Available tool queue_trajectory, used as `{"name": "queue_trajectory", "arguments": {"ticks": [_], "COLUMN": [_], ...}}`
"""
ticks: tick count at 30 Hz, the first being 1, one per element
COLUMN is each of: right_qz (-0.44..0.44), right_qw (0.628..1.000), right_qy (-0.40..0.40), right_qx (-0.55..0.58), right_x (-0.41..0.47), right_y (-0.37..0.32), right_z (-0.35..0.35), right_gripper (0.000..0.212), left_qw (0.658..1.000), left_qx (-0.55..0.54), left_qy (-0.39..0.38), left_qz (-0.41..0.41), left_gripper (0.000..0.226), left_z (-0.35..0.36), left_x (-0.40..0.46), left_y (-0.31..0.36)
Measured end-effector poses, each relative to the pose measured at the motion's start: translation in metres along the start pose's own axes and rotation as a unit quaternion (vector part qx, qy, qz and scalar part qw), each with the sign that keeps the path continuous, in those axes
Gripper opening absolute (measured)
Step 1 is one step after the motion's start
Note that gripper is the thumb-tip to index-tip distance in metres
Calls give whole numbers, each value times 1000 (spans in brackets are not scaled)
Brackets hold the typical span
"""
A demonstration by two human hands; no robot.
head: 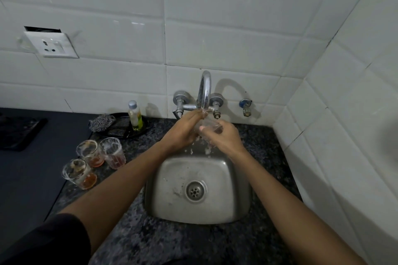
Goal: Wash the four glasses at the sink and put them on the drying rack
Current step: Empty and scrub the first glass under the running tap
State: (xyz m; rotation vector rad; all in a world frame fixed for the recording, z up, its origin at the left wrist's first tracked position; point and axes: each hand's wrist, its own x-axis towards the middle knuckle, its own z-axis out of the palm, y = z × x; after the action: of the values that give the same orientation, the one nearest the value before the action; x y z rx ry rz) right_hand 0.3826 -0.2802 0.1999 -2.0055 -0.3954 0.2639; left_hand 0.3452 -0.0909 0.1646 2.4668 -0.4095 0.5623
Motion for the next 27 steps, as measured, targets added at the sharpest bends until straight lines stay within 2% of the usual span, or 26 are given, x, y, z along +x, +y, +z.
{"name": "queue_trajectory", "arguments": {"ticks": [2, 4, 6, 8, 9, 12, 14, 15, 18, 19, 22, 24, 27], "right_qz": [-101, -121, -23, 84, 84, -57, -105, -86, 52, 52, -78, -105, 27], "right_qw": [989, 986, 999, 994, 994, 994, 988, 992, 998, 998, 992, 990, 999], "right_qy": [37, 48, 21, -32, -34, 29, 50, 50, 8, 7, 58, 63, 6], "right_qx": [-105, -109, -30, 67, 61, -85, -104, -81, 46, 40, -78, -76, 35], "right_x": [-2, -2, -2, -1, -1, -2, -1, -2, 0, 1, -3, -3, -5], "right_y": [2, 6, 3, 1, 2, 4, 7, 6, 0, 0, 0, 3, -3], "right_z": [3, 6, 6, 4, 3, 3, 7, 7, 4, 3, 2, 4, 2], "right_gripper": [60, 66, 65, 54, 50, 61, 65, 66, 64, 58, 52, 57, 62], "left_qw": [1000, 1000, 1000, 1000, 1000, 1000, 1000, 999, 998, 998, 998, 998, 997], "left_qx": [3, 5, 13, 21, 19, 6, 4, 2, 5, 2, -4, -12, -20], "left_qy": [1, 5, 4, 6, 5, 14, 22, 28, 45, 47, 61, 62, 71], "left_qz": [-2, 0, 13, 19, 16, 8, 15, 22, 47, 50, 35, 25, 22], "left_gripper": [64, 64, 62, 64, 65, 64, 64, 62, 54, 51, 50, 52, 47], "left_z": [1, -1, -2, -1, 1, 2, -1, -3, -4, -4, 1, 2, 5], "left_x": [1, 3, 2, 0, -2, -2, 2, 4, 8, 8, 7, 8, 8], "left_y": [4, 5, 3, -1, -2, 3, 4, 4, 5, 6, 7, 5, -1]}}
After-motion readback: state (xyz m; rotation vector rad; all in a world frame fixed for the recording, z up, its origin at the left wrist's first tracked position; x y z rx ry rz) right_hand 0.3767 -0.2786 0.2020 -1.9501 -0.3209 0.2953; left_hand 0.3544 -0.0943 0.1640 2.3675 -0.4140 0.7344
